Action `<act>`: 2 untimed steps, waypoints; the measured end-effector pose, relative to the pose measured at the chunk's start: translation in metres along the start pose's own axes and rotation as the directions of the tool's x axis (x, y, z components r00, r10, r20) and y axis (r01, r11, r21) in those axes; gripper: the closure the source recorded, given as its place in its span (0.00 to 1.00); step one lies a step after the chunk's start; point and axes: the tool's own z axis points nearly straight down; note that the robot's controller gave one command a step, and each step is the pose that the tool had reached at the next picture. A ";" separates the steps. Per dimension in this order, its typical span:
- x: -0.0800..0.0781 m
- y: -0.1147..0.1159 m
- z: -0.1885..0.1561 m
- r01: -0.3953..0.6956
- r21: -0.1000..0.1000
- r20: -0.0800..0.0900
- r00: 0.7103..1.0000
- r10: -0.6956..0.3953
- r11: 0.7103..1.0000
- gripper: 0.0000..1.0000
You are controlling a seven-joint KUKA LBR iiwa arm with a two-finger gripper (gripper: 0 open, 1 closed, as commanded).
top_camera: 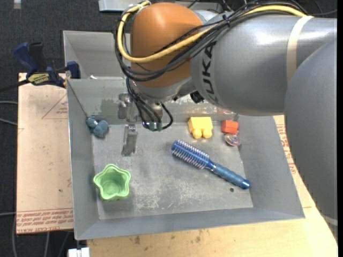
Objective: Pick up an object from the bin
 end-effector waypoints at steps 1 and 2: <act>0.035 0.015 0.064 -0.076 0.003 -0.007 0.997 0.076 0.997 0.00; 0.058 -0.008 0.181 0.323 0.001 -0.005 0.946 -0.323 0.946 0.00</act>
Offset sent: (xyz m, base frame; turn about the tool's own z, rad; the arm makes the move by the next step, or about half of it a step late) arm -0.0322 0.0130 -0.0601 0.0810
